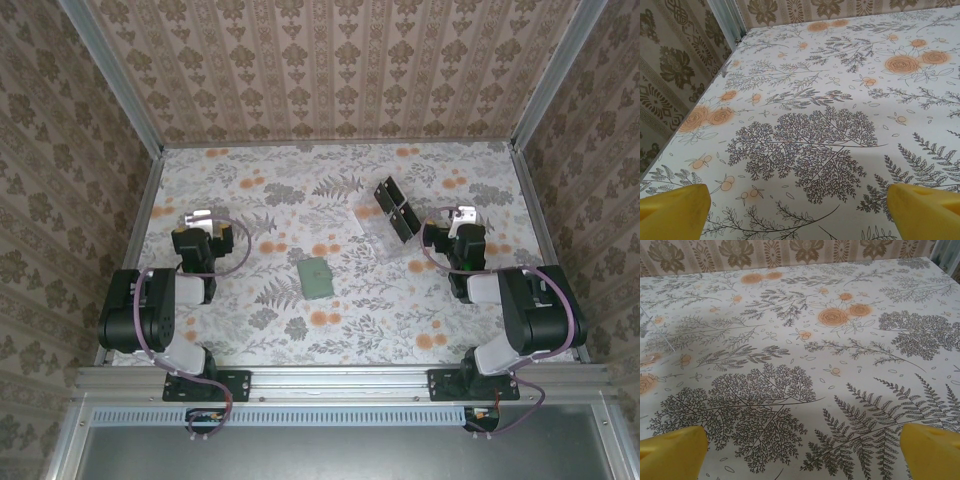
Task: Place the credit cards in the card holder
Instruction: Reset both arms
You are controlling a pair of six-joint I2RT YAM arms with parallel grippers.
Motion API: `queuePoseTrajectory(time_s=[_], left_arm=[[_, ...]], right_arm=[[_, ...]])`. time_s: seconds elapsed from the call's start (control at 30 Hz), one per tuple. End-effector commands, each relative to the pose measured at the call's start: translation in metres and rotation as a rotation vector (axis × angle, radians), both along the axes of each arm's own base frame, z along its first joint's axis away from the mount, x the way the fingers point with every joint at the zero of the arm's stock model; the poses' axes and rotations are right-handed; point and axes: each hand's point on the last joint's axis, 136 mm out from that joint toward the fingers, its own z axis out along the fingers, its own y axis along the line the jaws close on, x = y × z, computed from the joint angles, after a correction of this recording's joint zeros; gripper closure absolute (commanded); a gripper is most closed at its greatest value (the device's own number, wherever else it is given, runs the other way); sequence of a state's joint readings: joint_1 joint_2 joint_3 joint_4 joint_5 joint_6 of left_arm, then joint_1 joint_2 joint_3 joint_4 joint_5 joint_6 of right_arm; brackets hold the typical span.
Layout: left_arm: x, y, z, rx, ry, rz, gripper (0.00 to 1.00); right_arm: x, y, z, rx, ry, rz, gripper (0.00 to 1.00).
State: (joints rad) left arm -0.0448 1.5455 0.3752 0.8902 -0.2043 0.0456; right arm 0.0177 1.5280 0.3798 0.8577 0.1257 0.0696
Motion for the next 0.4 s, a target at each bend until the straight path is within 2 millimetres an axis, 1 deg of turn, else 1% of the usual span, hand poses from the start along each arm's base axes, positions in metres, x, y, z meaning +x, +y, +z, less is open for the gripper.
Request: queuePoseTrajectory(time_s=[0.0,0.17,0.37], left_arm=[[0.0047,-0.0011,0.0074,-0.031,-0.032,-0.003,0.00],[0.0054,-0.0009,0.0074,-0.030,-0.029,-0.003,0.00],[0.0053,-0.0011,0.0068,-0.029,-0.027,-0.003,0.00]], right_arm=[[0.0065,0.0015,0.0099,-0.019,-0.027,0.007,0.00],[0.0100,0.0028,0.0057,-0.017,-0.003,0.016,0.00],[0.0077,0.0035,0.0097,-0.015,-0.024,0.023,0.00]])
